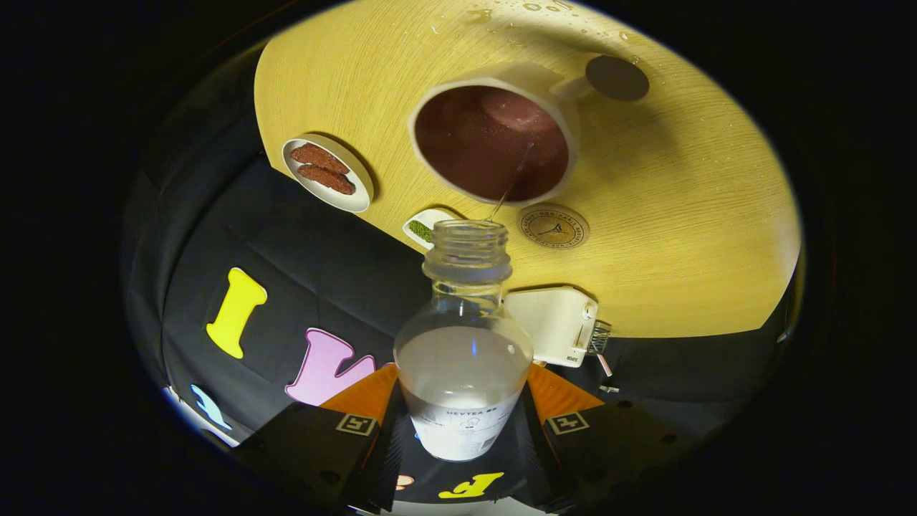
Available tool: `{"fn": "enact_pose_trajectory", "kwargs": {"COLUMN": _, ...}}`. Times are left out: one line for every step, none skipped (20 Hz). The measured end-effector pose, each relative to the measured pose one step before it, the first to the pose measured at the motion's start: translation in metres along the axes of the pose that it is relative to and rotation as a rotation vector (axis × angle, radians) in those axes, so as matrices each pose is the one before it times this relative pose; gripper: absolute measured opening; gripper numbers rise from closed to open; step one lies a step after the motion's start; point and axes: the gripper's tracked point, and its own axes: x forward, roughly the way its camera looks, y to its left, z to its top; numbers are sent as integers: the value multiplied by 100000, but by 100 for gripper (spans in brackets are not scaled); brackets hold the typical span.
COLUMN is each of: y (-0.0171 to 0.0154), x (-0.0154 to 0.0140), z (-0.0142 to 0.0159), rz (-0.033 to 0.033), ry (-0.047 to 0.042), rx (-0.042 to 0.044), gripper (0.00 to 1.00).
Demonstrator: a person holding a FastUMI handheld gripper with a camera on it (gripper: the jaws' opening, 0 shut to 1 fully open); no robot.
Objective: Take the bottle from table, then pour the juice into the cup, finally place the bottle on the coaster
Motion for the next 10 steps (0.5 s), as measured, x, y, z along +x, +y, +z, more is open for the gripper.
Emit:
{"fn": "enact_pose_trajectory", "kwargs": {"y": -35, "x": -23, "z": -46, "rz": -232, "ry": -84, "rx": -47, "gripper": 71}}
{"fn": "enact_pose_trajectory", "kwargs": {"y": -54, "x": -6, "z": 11, "rz": -64, "ry": 46, "rx": 31, "gripper": 71}}
{"fn": "enact_pose_trajectory", "kwargs": {"y": -127, "x": -5, "z": -59, "rz": -91, "ry": 95, "rx": -27, "gripper": 71}}
{"fn": "enact_pose_trajectory", "kwargs": {"y": -3, "x": -38, "z": 3, "rz": -67, "ry": -9, "rx": -199, "gripper": 71}}
{"fn": "enact_pose_trajectory", "kwargs": {"y": -78, "x": -42, "z": -28, "rz": -193, "ry": -174, "rx": -269, "gripper": 71}}
{"fn": "enact_pose_trajectory", "kwargs": {"y": 8, "x": -34, "z": -38, "rz": -156, "ry": 115, "rx": -418, "gripper": 71}}
{"fn": "enact_pose_trajectory", "kwargs": {"y": -91, "x": 26, "z": -32, "rz": -46, "ry": 46, "rx": -176, "gripper": 71}}
{"fn": "enact_pose_trajectory", "kwargs": {"y": -52, "x": -77, "z": 9, "rz": -55, "ry": -1, "rx": 124, "gripper": 71}}
{"fn": "enact_pose_trajectory", "kwargs": {"y": -5, "x": 1, "z": -22, "rz": 154, "ry": 4, "rx": 151, "gripper": 71}}
{"fn": "enact_pose_trajectory", "kwargs": {"y": 30, "x": -45, "z": 81, "rz": 292, "ry": -110, "rx": -43, "gripper": 71}}
